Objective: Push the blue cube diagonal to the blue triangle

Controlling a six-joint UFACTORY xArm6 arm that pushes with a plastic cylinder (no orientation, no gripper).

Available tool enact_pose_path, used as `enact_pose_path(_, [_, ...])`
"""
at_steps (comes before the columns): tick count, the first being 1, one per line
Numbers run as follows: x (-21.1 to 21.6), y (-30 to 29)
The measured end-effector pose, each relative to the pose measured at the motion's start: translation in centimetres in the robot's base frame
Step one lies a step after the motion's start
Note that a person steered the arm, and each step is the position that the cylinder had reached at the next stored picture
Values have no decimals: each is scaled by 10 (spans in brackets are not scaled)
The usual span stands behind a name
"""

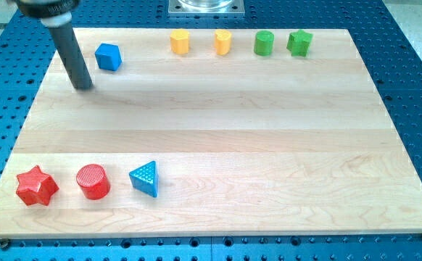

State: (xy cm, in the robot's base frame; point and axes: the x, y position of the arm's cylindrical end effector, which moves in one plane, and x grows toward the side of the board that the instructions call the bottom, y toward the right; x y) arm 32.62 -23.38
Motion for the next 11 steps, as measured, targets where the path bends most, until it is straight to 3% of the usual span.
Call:
enact_pose_path(1, [-64, 10])
enact_pose_path(2, [-67, 75])
enact_pose_path(3, [-10, 61])
enact_pose_path(5, [-76, 52])
enact_pose_path(6, [-37, 5])
enact_pose_path(7, [42, 36])
enact_pose_path(8, [82, 57])
enact_pose_path(9, [67, 34])
enact_pose_path(10, [99, 16])
enact_pose_path(11, [133, 34])
